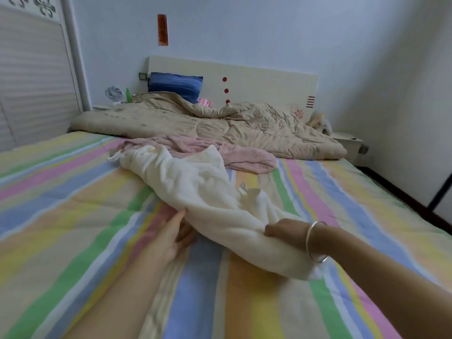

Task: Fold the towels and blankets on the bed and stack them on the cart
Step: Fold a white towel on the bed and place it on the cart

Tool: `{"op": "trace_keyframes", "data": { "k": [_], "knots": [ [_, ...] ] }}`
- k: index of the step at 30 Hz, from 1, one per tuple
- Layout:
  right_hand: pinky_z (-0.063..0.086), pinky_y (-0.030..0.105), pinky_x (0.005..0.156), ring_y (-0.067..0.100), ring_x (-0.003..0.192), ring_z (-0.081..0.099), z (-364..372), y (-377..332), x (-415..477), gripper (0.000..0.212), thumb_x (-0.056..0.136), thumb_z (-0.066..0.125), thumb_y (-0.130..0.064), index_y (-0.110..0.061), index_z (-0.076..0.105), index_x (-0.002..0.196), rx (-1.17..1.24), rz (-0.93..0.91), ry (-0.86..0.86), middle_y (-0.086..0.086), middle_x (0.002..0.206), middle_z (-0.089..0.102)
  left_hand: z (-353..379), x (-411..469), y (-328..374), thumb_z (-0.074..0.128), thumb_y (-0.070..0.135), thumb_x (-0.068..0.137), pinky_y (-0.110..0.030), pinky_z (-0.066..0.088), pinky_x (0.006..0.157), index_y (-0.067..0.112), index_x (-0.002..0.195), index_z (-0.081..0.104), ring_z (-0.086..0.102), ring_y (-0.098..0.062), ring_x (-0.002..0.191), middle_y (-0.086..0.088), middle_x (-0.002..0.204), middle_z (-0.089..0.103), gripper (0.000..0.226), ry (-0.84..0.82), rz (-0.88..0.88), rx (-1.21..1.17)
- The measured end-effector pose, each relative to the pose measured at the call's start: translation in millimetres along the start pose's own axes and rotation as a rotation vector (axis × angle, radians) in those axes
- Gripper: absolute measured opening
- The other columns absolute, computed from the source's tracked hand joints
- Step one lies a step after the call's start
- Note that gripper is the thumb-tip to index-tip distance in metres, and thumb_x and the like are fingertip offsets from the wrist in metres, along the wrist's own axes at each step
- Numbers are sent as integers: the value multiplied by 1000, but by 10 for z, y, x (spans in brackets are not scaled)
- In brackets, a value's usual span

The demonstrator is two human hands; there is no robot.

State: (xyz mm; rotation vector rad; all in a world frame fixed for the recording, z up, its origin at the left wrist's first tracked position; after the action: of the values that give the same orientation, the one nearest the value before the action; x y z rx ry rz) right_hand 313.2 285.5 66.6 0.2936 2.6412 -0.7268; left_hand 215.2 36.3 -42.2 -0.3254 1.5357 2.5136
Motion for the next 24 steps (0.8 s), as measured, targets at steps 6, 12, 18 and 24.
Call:
{"op": "trace_keyframes", "data": {
  "k": [6,12,18,24],
  "knots": [
    [50,33,88,24,87,64,11,247,-649,35,87,55,-44,-13,67,98,-26,42,-54,5,96,67,197,-430,-189,68,24,89,-33,55,62,9,119,62,66,-25,78,-10,94,69,34,32,-49,107],
    [55,32,76,19,71,64,138,303,-868,33,96,53,-38,-12,72,88,211,-102,-52,3,81,71,-428,-615,154,72,23,72,-42,57,74,4,106,63,66,-30,85,-17,101,68,39,305,69,266],
    [50,27,75,10,80,63,-47,148,-671,20,91,56,-20,-28,71,80,187,-245,494,-11,83,70,-1603,-1176,1079,63,11,82,-47,48,98,-1,122,59,59,-40,115,-26,124,60,43,947,224,532],
    [41,29,85,23,105,59,153,-63,-299,26,98,48,-32,-15,65,108,221,-185,535,3,108,66,-1633,-1281,1082,64,13,85,-52,37,104,8,142,32,30,-40,133,-16,151,23,65,886,287,1009]
  ]
}}
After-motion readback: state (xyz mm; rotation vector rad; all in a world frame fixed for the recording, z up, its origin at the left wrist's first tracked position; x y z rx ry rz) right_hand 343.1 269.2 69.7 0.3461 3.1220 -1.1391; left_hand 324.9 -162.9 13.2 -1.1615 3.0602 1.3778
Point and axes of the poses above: each hand's wrist, its own x-axis towards the middle knuckle, its own z-axis out of the palm, y = z × x, the point moved 6 cm from there along x, towards the middle knuckle
